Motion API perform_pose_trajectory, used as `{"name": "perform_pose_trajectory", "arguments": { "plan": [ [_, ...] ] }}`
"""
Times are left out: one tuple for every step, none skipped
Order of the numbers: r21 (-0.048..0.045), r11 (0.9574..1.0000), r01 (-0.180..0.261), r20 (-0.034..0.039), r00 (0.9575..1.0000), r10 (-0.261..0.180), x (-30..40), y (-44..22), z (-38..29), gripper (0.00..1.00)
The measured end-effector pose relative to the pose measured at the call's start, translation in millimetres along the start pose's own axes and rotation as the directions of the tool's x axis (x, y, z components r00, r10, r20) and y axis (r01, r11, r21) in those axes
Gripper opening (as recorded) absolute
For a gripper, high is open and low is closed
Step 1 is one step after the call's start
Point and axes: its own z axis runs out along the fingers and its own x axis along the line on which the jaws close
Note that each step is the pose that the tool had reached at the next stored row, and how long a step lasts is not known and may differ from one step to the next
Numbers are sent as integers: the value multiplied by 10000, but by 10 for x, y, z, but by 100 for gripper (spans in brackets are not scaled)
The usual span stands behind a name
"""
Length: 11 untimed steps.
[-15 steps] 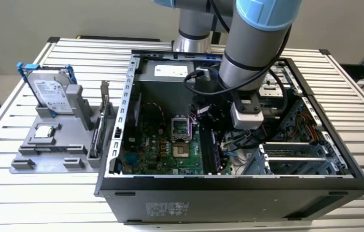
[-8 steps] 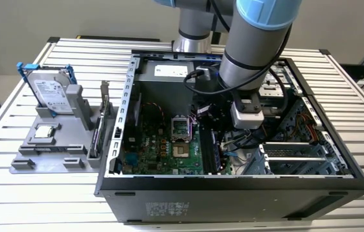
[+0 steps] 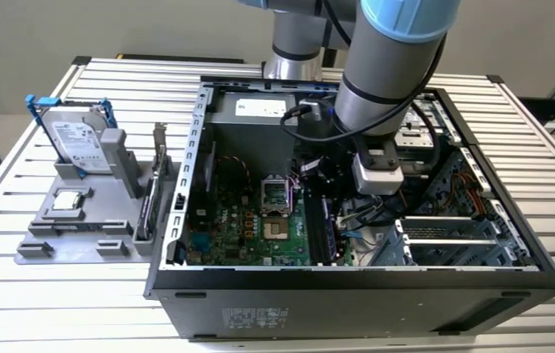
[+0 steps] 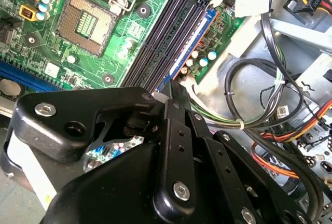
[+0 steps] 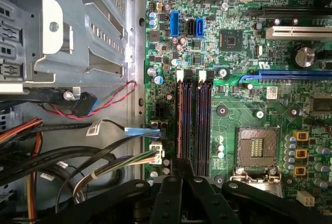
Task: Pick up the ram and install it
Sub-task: 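Press down the ram until it locks into place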
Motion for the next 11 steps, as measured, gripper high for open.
{"name": "perform_pose_trajectory", "arguments": {
  "plan": [
    [0, 10000, 0, 0, 10000, 0, 0, 0, -2, 0],
    [-1, 10000, 0, 0, 10000, 0, 0, 0, -4, 0],
    [0, 10000, 0, 0, 10000, 0, 0, 0, -5, 0],
    [1, 10000, 0, 0, 10000, 0, 0, 0, -7, 0],
    [0, 10000, 1, 0, 10000, -1, 0, 0, -8, 0],
    [0, 10000, 0, 0, 10000, 0, 0, 0, -10, 0],
    [-1, 10000, 0, 0, 10000, 0, 0, 0, -12, 0],
    [0, 10000, 1, 0, 10000, -1, 0, 0, -11, 0],
    [0, 10000, 2, 0, 10000, -2, 0, 0, -12, 0],
    [0, 10000, 1, 0, 10000, -1, -1, 0, -11, 0],
    [0, 10000, 6, -3, 10000, -6, -2, 0, -11, 0]
  ]
}}
